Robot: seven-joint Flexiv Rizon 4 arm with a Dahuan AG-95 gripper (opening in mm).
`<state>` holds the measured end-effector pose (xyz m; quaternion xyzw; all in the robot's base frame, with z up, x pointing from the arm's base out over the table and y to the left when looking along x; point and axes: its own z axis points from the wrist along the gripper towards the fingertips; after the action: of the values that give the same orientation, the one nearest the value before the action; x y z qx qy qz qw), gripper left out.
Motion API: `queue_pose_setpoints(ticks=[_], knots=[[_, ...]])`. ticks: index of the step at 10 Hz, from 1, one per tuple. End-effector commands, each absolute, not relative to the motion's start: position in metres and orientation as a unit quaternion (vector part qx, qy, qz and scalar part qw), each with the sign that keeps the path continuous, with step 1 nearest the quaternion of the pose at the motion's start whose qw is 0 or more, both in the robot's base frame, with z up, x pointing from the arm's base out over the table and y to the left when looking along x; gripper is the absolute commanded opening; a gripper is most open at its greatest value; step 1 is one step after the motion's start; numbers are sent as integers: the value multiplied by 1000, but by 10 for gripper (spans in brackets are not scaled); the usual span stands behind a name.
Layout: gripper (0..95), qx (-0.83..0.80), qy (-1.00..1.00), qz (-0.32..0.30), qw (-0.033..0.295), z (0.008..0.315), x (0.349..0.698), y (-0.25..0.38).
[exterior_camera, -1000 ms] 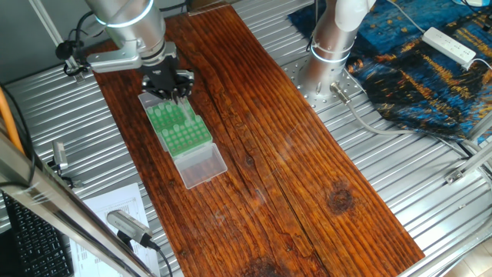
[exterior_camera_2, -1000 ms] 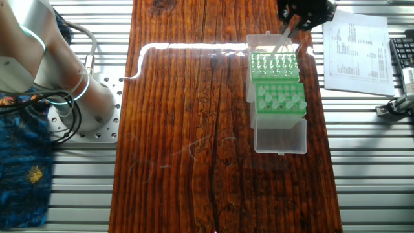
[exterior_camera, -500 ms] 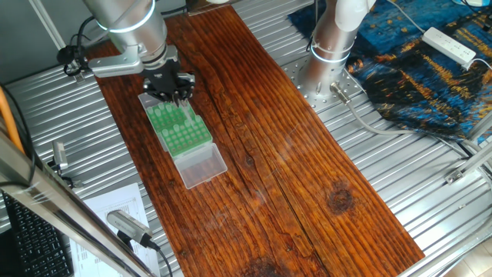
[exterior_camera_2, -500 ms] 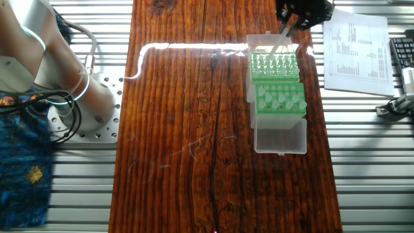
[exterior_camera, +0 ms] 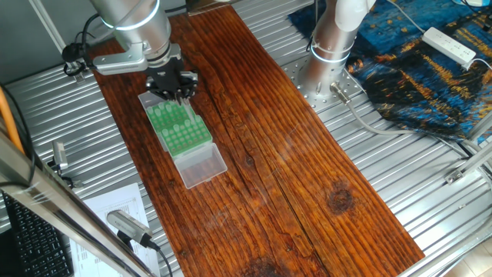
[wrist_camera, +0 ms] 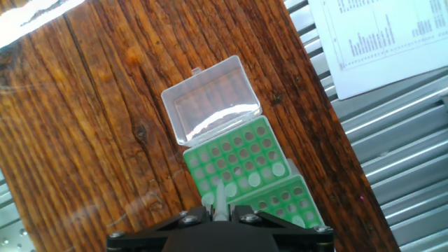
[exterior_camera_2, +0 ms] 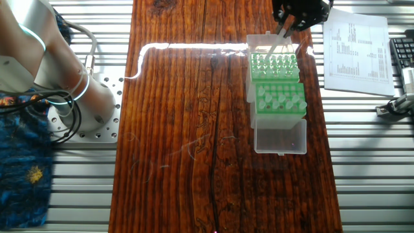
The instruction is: Transfer all large pipette tips from one holder to another
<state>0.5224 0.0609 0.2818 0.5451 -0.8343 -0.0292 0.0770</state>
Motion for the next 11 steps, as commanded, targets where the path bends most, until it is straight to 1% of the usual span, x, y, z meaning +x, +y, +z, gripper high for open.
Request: queue_pose_setpoints(ticks=[1, 7, 11], knots=[[0, 545, -835, -27, 76, 281, 520, 59], [0, 537, -840, -24, 72, 280, 520, 58], [0, 541, -837, -18, 76, 280, 519, 57]])
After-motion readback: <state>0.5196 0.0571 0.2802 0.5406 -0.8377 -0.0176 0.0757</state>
